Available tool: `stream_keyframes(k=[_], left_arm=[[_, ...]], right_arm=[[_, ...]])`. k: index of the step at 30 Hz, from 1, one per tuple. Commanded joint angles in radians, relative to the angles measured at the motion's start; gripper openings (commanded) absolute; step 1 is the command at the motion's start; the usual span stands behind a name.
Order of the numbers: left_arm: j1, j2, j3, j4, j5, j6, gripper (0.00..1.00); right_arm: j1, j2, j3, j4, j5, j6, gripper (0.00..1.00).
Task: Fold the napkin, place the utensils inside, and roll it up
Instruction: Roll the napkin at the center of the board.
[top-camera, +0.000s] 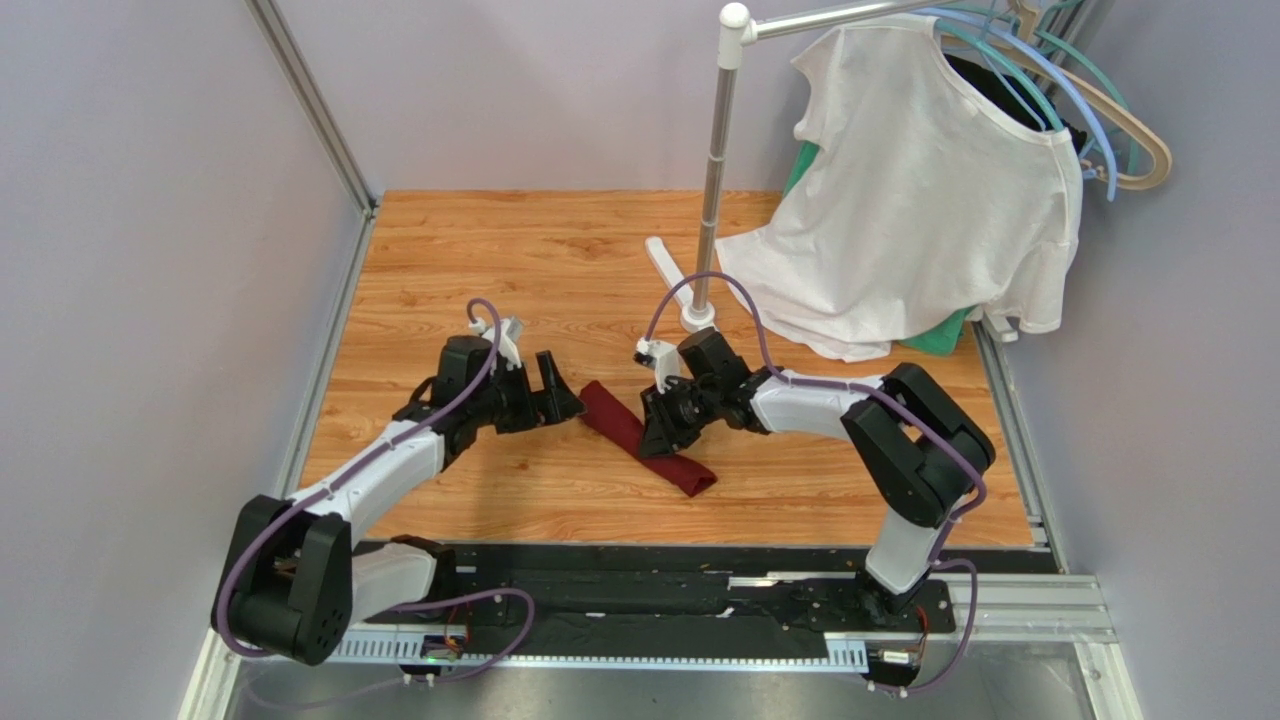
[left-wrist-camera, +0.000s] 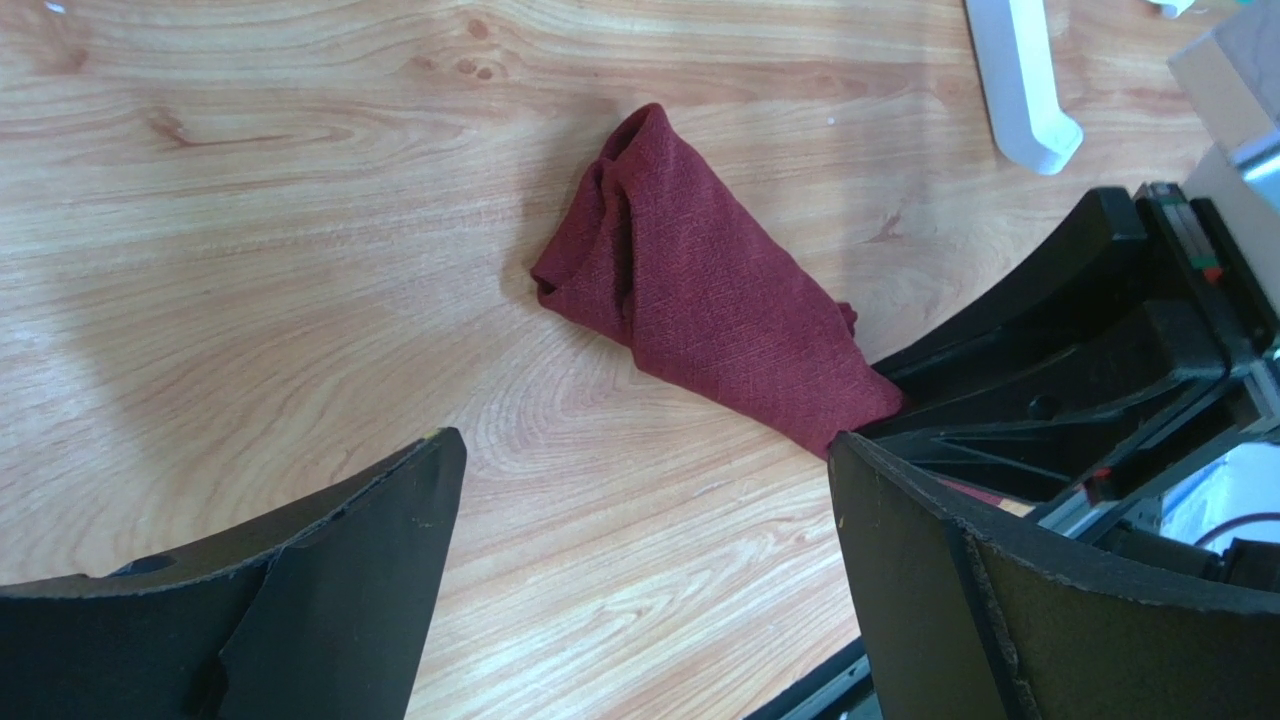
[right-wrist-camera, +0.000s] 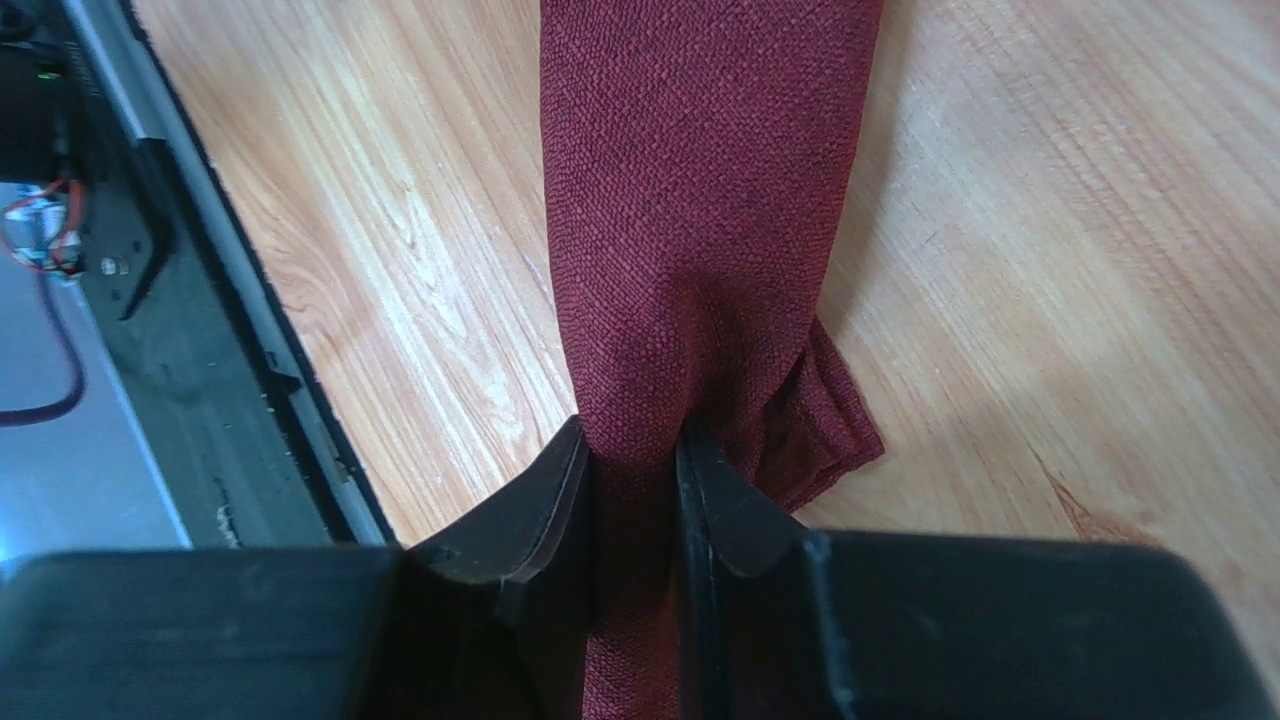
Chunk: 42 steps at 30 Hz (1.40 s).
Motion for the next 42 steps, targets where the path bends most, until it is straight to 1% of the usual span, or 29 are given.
stream_keyframes(k=[1, 6, 10, 11, 16, 19, 24, 25, 27, 28, 30, 33, 34, 35, 36, 37, 38, 39, 40, 41, 42], left_arm=[[0.004, 0.037, -0.024, 0.121, 0.038, 0.016, 0.99], [0.004, 0.094, -0.036, 0.216, 0.042, 0.029, 0.97], [0.004, 0.146, -0.05, 0.308, 0.058, 0.025, 0.91], [0.004, 0.152, -0.054, 0.317, 0.062, 0.023, 0.87], [0.004, 0.192, -0.062, 0.349, 0.064, 0.025, 0.75], [0.004, 0.229, -0.067, 0.386, 0.082, 0.022, 0.71], [0.004, 0.285, -0.068, 0.435, 0.102, 0.017, 0.6], [0.004, 0.298, -0.071, 0.451, 0.102, 0.017, 0.56], [0.004, 0.307, -0.073, 0.468, 0.104, 0.014, 0.54], [0.004, 0.315, -0.073, 0.475, 0.105, 0.016, 0.49], [0.004, 0.318, -0.073, 0.481, 0.11, 0.019, 0.45], [0.004, 0.316, -0.071, 0.477, 0.11, 0.022, 0.32], [0.004, 0.315, -0.071, 0.471, 0.11, 0.025, 0.27], [0.004, 0.315, -0.071, 0.469, 0.111, 0.026, 0.25], [0.004, 0.315, -0.071, 0.466, 0.111, 0.028, 0.2], [0.004, 0.315, -0.07, 0.465, 0.116, 0.028, 0.14], [0.004, 0.315, -0.068, 0.463, 0.118, 0.028, 0.11], [0.004, 0.315, -0.068, 0.457, 0.119, 0.028, 0.08], [0.004, 0.315, -0.065, 0.454, 0.122, 0.028, 0.03], [0.004, 0.313, -0.064, 0.452, 0.122, 0.026, 0.01], [0.004, 0.315, -0.061, 0.44, 0.124, 0.028, 0.0]], right_arm=[[-0.019, 0.059, 0.007, 0.004, -0.127, 0.039, 0.0], [-0.048, 0.09, 0.018, 0.012, -0.21, 0.051, 0.0], [-0.065, 0.122, 0.03, 0.015, -0.262, 0.056, 0.0], [-0.071, 0.127, 0.03, 0.018, -0.266, 0.059, 0.0], [-0.097, 0.159, 0.036, 0.029, -0.332, 0.074, 0.0], [-0.103, 0.179, 0.051, 0.02, -0.354, 0.067, 0.0], [-0.109, 0.21, 0.071, -0.008, -0.365, 0.057, 0.0], [-0.111, 0.213, 0.073, -0.008, -0.366, 0.056, 0.0], [-0.111, 0.22, 0.074, -0.009, -0.368, 0.056, 0.0], [-0.109, 0.222, 0.077, -0.011, -0.365, 0.056, 0.0], [-0.111, 0.22, 0.077, -0.014, -0.363, 0.057, 0.02], [-0.111, 0.211, 0.077, -0.019, -0.348, 0.054, 0.09], [-0.112, 0.202, 0.079, -0.023, -0.337, 0.053, 0.18], [-0.111, 0.196, 0.076, -0.026, -0.325, 0.053, 0.23], [-0.111, 0.185, 0.074, -0.028, -0.311, 0.051, 0.28], [-0.111, 0.168, 0.073, -0.037, -0.288, 0.05, 0.37], [-0.111, 0.155, 0.071, -0.045, -0.273, 0.047, 0.4], [-0.112, 0.144, 0.073, -0.054, -0.253, 0.045, 0.51], [-0.112, 0.13, 0.073, -0.074, -0.218, 0.036, 0.54], [-0.112, 0.096, 0.07, -0.084, -0.196, 0.034, 0.56], [-0.112, 0.079, 0.071, -0.097, -0.131, 0.034, 0.64]])
